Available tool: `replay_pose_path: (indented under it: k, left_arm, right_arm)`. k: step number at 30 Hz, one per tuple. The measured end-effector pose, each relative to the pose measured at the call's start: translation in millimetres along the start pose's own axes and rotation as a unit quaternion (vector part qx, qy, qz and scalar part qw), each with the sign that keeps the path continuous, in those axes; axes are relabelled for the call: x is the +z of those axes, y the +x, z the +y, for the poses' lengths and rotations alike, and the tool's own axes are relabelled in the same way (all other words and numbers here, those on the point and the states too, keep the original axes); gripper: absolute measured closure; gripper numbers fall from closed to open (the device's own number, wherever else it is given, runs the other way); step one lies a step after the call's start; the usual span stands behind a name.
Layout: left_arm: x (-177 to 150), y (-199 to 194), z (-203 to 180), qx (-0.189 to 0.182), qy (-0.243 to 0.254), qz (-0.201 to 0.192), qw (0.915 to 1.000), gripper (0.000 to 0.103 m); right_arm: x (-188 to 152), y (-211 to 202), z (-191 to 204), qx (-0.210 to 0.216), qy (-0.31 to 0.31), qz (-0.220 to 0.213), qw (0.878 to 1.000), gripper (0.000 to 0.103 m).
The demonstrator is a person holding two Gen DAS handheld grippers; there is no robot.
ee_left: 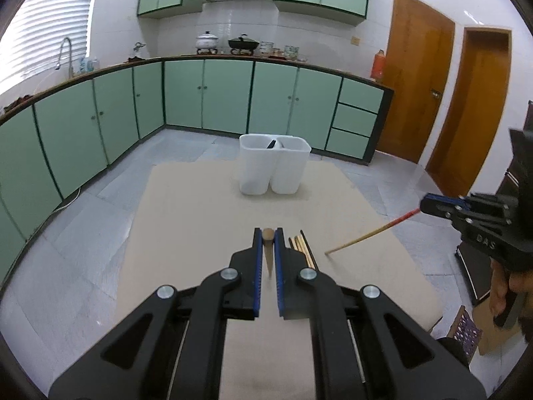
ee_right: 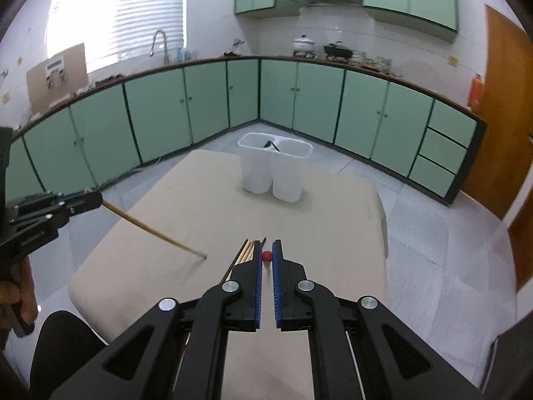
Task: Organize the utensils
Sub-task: 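Lift and carry both chopsticks toward the white utensil holder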
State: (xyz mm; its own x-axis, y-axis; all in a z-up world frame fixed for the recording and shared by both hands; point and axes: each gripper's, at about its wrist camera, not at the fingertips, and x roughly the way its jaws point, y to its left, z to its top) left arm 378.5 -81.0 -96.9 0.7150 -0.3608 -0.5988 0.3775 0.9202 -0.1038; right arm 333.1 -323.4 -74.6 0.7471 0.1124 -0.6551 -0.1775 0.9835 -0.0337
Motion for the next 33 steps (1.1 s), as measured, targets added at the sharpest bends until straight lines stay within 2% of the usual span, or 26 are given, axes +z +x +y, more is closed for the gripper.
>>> replay_pose_path:
  k: [7, 15, 22, 33]
  left_arm:
    - [35.0, 21.3, 9.7, -0.015, 0.0, 0.025, 0.9996, 0.097]
    - [75.6, 33.7, 9.6, -0.018, 0.021, 0.023, 0.9994, 0.097]
    - [135.8, 43.4, 1.9, -0.007, 0.039, 0.004, 0.9992, 0.097]
    - [248.3, 61.2, -6.3, 0.028, 0.034, -0.065, 0.9969, 0.097]
  right_arm:
    - [49.5, 20.2, -10.7, 0.023, -0.004, 0.053, 0.998, 0.097]
    - [95.5, 30.6, -26.6, 0.033, 0.0, 0.082, 0.996, 0.097]
    - [143.0, 27.3, -31.6, 0.026, -0.001, 0.075, 0.997, 0.097]
    - [238.3, 31.1, -48.6, 0.014, 0.013, 0.036, 0.999, 0.097]
